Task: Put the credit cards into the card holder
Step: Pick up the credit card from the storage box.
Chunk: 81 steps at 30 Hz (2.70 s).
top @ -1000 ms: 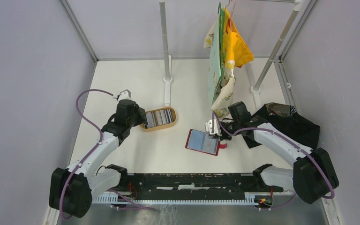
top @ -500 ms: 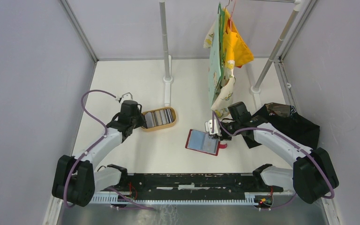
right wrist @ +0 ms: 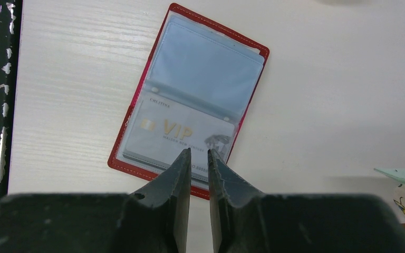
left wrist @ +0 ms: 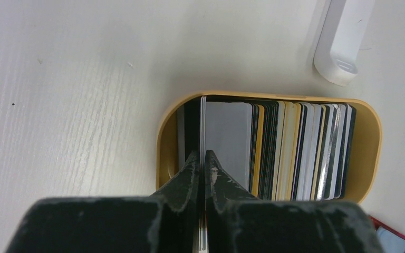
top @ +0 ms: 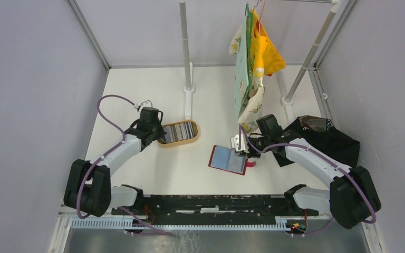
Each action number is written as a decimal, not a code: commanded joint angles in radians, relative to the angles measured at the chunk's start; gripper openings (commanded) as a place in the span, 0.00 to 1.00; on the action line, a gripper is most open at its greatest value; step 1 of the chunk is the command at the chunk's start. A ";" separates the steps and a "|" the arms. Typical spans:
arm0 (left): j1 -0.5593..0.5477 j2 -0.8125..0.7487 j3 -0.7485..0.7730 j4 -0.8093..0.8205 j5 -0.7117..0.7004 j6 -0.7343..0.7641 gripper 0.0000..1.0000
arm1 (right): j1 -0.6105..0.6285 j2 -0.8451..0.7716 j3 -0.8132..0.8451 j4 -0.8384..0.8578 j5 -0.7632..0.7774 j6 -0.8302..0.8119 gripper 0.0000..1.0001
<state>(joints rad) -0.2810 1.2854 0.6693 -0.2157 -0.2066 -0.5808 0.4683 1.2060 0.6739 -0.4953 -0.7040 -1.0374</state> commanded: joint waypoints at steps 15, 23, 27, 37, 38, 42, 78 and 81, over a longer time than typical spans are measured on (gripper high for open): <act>0.009 -0.077 0.002 0.001 -0.026 0.012 0.27 | -0.003 0.000 0.029 0.000 -0.031 -0.010 0.23; 0.009 -0.048 -0.001 -0.001 -0.051 0.017 0.19 | -0.002 -0.001 0.029 -0.001 -0.031 -0.009 0.23; 0.010 -0.047 -0.004 -0.001 -0.055 0.020 0.19 | -0.002 0.000 0.029 0.000 -0.031 -0.011 0.23; 0.010 -0.050 -0.002 -0.043 -0.125 0.022 0.25 | -0.002 0.003 0.029 -0.002 -0.037 -0.010 0.23; 0.009 -0.051 -0.002 -0.046 -0.132 0.020 0.25 | -0.003 0.003 0.029 -0.001 -0.038 -0.009 0.23; 0.010 -0.064 -0.006 -0.048 -0.140 0.015 0.21 | -0.002 0.004 0.029 -0.002 -0.040 -0.010 0.23; 0.027 0.034 0.014 0.033 -0.002 0.007 0.24 | -0.002 0.004 0.029 -0.008 -0.051 -0.014 0.23; 0.026 0.047 0.014 0.046 0.017 0.010 0.24 | -0.002 0.005 0.029 -0.009 -0.051 -0.014 0.23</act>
<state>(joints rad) -0.2611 1.3167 0.6559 -0.2066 -0.2119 -0.5816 0.4683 1.2121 0.6739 -0.5030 -0.7235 -1.0378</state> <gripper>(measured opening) 0.235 0.231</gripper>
